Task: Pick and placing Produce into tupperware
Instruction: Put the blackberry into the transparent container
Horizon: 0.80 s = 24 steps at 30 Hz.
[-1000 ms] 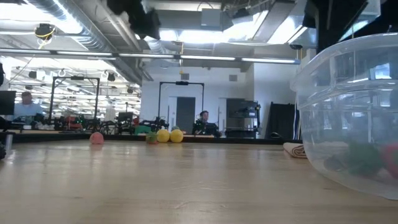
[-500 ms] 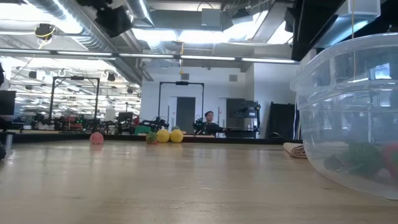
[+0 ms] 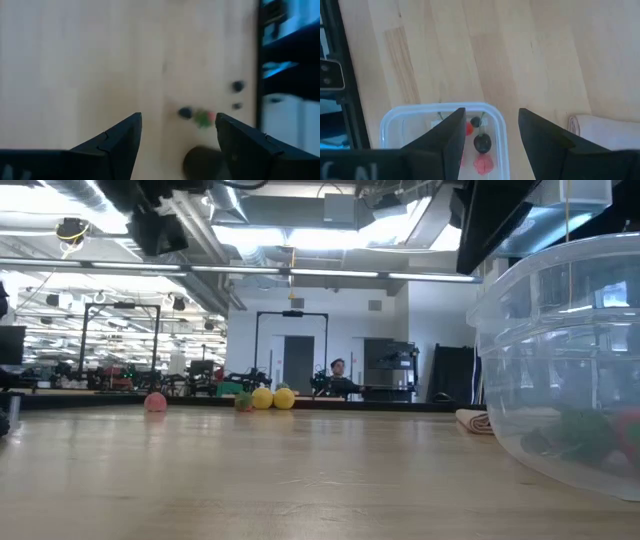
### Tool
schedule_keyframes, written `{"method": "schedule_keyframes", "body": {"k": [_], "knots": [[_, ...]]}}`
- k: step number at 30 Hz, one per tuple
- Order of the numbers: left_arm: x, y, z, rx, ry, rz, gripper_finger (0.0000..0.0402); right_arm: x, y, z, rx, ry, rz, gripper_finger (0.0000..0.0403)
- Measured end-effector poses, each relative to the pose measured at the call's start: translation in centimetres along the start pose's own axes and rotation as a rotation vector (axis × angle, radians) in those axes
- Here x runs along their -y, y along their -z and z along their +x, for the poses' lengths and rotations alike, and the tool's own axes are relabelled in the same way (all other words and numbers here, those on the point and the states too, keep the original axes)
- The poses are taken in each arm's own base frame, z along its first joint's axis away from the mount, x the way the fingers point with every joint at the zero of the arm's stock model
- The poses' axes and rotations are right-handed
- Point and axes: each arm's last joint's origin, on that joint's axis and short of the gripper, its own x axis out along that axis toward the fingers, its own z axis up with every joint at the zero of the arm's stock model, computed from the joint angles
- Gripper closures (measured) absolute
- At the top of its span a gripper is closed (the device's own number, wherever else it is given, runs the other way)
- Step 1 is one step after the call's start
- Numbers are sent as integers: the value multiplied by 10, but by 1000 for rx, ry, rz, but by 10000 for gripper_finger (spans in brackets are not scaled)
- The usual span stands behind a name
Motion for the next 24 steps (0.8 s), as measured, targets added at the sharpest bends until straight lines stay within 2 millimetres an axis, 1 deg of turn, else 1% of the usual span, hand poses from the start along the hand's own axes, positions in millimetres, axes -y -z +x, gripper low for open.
{"method": "schedule_keyframes", "body": {"k": [3, 6, 12, 14, 16, 18, 20, 24], "knots": [[-8, -4, -4, 43, 77, 7, 156, 0, -1, 0, 11, -2, 2, 219], [-19, -7, -9, 81, 116, -10, 156, -1, -2, 0, 18, -5, 3, 219], [-49, -5, -25, 171, 202, -39, 156, -1, -2, 0, 22, -9, 4, 219], [-61, -3, -31, 204, 181, -64, 156, -1, -2, 0, 23, -10, 5, 219], [-73, 1, -33, 214, 112, -102, 156, -1, -2, 0, 23, -10, 5, 219], [-87, 10, -27, 189, 49, -157, 156, -1, -2, 0, 23, -10, 4, 219], [-98, 21, -12, 153, 44, -203, 156, -1, -2, 0, 23, -9, 4, 219], [-107, 43, 21, 117, 162, -230, 156, 0, -1, 0, 14, -2, 2, 219]]}}
